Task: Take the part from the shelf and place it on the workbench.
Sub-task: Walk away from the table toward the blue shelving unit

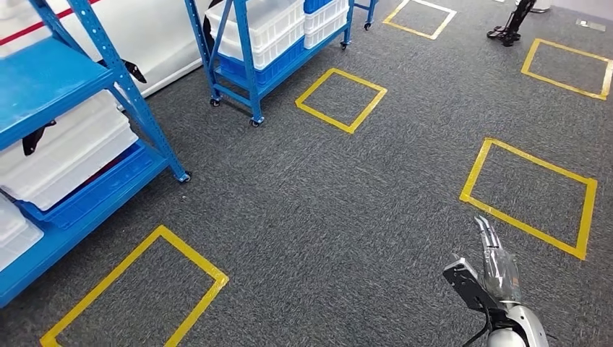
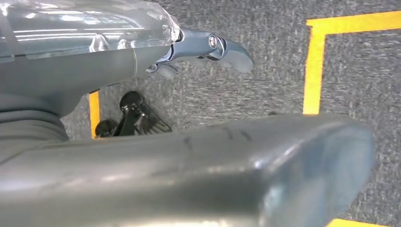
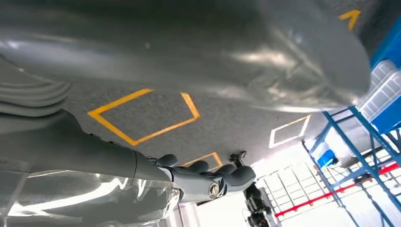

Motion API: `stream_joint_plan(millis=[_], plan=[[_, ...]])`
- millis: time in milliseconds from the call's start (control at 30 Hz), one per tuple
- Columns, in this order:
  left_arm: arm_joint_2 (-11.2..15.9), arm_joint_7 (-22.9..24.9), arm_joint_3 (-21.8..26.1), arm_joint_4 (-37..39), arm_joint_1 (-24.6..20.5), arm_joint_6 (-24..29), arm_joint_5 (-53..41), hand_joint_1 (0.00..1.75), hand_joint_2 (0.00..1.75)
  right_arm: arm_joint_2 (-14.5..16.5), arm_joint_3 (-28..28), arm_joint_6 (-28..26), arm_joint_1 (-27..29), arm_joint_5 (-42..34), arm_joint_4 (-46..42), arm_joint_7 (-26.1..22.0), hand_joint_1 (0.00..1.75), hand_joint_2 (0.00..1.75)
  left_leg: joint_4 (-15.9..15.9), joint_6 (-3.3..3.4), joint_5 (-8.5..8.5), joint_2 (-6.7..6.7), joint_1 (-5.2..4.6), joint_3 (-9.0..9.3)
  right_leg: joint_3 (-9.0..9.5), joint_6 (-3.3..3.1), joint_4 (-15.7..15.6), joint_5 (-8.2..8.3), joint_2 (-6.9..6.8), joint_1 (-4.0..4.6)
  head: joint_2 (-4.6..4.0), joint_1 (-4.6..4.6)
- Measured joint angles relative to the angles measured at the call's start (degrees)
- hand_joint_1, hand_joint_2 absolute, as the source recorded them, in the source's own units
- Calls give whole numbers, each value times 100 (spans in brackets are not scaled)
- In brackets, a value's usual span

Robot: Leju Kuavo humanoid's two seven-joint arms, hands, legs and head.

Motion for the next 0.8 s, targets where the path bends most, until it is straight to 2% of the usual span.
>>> stream_joint_plan(millis=[33, 67, 133, 200, 233, 267, 300, 333, 367, 400, 433, 500, 567, 600, 633, 700, 767, 800], plan=[[3, 2, -1, 0, -5, -1, 3, 0, 0, 5, -5, 3, -13, -1, -1, 0, 0, 0, -4, 27, 8, -45, -5, -14, 8, 26, -4, 2, -38, -4, 0, 1], [6, 6, -1, 0, -4, 0, 6, 0, 0, 11, -9, 8, -27, 2, -5, 2, 0, 0, -21, 61, 29, -89, 3, -8, 11, 61, 13, -16, -19, -19, 0, 1], [8, 14, -1, 0, -13, 2, 10, 0, 0, 20, -14, 23, -48, 19, -15, 5, 0, 0, -58, 122, 75, -173, 27, 5, -76, 125, 235, -191, 210, -47, 0, 2], [8, 20, -1, 0, -35, 3, 17, 0, 0, 28, -44, 47, -54, 48, -18, 10, 0, 0, -67, 153, 99, -270, 39, -1, -377, 157, 886, -560, 486, -57, 0, 2], [8, 24, -1, 0, -42, 4, 30, 0, 0, 34, -63, 64, -53, 66, -17, 12, 0, 0, -63, 157, 103, -322, 35, -8, -550, 158, 1244, -708, 539, -56, 0, 2], [8, 28, -1, 0, -42, 5, 48, 0, 0, 43, -77, 82, -52, 81, -15, 14, 0, 0, -57, 157, 103, -386, 32, -11, -677, 153, 1494, -764, 564, -55, 0, 1], [8, 31, -1, 0, -38, 5, 73, 0, 0, 52, -84, 98, -53, 97, -15, 14, 0, 0, -49, 155, 102, -451, 30, -10, -710, 142, 1528, -696, 574, -55, 0, 1], [7, 34, 0, 0, -31, 1, 99, 0, 0, 59, -91, 111, -56, 113, -16, 14, 0, 0, -42, 151, 99, -517, 29, -3, -643, 126, 1354, -528, 593, -55, 0, 1], [4, 34, 1, 0, -25, -7, 119, 0, 0, 63, -100, 121, -61, 127, -19, 14, 0, 0, -35, 143, 93, -585, 30, 7, -499, 107, 1016, -301, 642, -57, 0, 1], [-2, 34, 1, 0, -19, -14, 139, 0, 0, 64, -112, 133, -69, 145, -22, 14, 0, 0, -31, 130, 86, -645, 32, 11, -328, 87, 641, -125, 756, -63, 0, 1], [-9, 33, 2, 0, -20, -19, 157, 0, 0, 64, -124, 148, -75, 160, -27, 16, 0, 0, -16, 110, 81, -706, 30, 3, -195, 73, 328, -6, 869, -66, 0, 1], [-23, 29, 2, 0, -20, -11, 196, 0, 0, 61, -154, 176, -87, 179, -33, 21, 0, 0, -12, 49, 91, -822, 40, -39, -92, 52, 62, 34, 994, -57, 0, 2], [-34, 28, 4, 0, -3, 14, 229, 0, 0, 59, -175, 204, -120, 188, -34, 25, 0, 0, -28, -26, 104, -907, 53, -78, -92, 8, 30, 54, 898, -56, 0, 1], [-41, 28, 5, 0, 7, 23, 246, 0, 0, 60, -179, 217, -151, 194, -33, 23, 0, 0, 6, -56, 72, -841, 47, -101, -85, -29, 9, 64, 846, -63, 0, 1], [-47, 24, 8, 0, 9, 20, 267, 0, 0, 63, -178, 234, -183, 210, -33, 21, 0, 0, 129, -84, -14, -715, 40, -159, -78, -70, -13, 74, 787, -70, 0, 0], [-56, 11, 12, 0, -8, -13, 301, 0, 0, 67, -176, 264, -220, 262, -23, 19, 0, 0, 750, -124, -365, -403, 31, -450, -72, -129, -32, 72, 653, -50, 0, -1], [-72, 0, 16, 0, -10, -51, 315, 0, 0, 75, -173, 279, -232, 308, -4, 23, 0, 0, 1496, -148, -679, -299, 36, -806, -75, -155, -28, 60, 508, -20, 0, -2], [-83, -4, 16, 0, 2, -63, 316, 0, 0, 81, -169, 280, -244, 321, 5, 28, 0, 0, 1652, -149, -691, -290, 37, -877, -74, -161, -26, 56, 442, -8, 0, -2]])
